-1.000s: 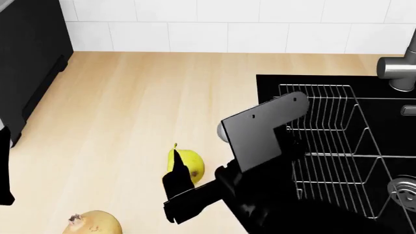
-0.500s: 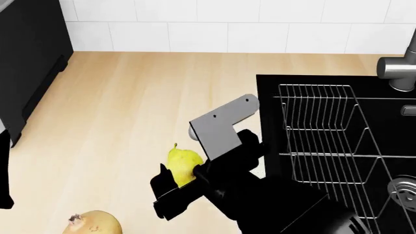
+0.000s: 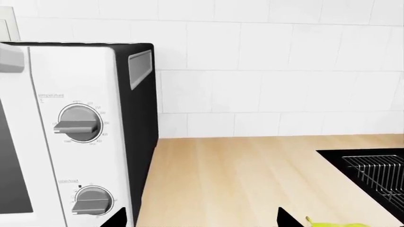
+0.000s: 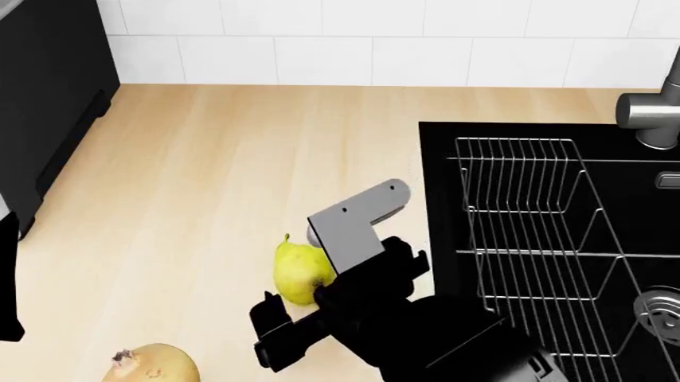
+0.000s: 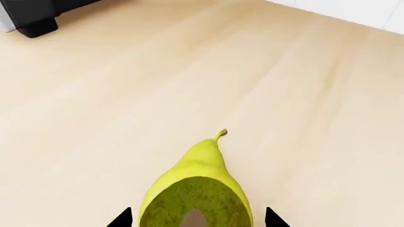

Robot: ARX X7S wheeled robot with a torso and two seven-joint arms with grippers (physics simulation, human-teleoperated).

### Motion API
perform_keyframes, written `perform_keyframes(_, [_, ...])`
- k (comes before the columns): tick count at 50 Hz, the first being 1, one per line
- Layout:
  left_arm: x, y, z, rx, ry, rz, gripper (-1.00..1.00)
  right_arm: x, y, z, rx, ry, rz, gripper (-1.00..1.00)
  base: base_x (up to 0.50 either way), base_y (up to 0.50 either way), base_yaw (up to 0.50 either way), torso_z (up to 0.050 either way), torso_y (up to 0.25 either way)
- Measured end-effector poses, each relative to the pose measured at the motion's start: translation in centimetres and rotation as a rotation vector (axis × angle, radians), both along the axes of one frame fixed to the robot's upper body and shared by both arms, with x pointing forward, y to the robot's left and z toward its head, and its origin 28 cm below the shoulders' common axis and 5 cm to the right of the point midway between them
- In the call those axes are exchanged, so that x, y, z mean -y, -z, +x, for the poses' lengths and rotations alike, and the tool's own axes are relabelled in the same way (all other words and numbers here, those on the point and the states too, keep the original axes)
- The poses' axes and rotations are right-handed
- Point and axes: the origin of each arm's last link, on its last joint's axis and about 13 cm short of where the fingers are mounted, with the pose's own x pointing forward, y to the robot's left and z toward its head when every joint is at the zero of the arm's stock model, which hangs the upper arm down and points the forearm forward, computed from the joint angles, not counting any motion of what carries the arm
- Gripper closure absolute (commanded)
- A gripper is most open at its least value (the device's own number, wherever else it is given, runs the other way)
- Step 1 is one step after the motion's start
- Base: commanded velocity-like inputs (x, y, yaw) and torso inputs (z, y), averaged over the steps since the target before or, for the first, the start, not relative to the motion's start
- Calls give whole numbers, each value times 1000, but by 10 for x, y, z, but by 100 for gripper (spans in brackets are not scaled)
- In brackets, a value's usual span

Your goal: There is a mixed pile of frozen fruits and vegetables on the counter. Locate all the frozen vegetables and place the items in a bowl on the counter. Take all the frozen fruits and defrost them in a running sink.

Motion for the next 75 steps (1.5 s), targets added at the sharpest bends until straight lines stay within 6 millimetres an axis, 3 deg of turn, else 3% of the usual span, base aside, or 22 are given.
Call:
perform_keyframes(13, [4,2,-1,-6,19,8,-100,1,-9,-9,83,47,10,100,0,0,0,0,0])
perform_keyframes(25, [13,10,-5,-33,89,13,-100,11,-34,-21,161,82,39,100,0,0,0,0,0])
perform_keyframes(39, [22,24,-26,-88,184,-12,-100,17,-56,-34,218,94,57,100,0,0,0,0,0])
perform_keyframes(58, [32,38,-51,-157,309,-2,-100,14,-46,-42,202,76,46,100,0,0,0,1,0])
perform_keyframes(75, [48,51,-52,-224,397,-19,-100,15,-42,-45,194,81,43,100,0,0,0,0,1])
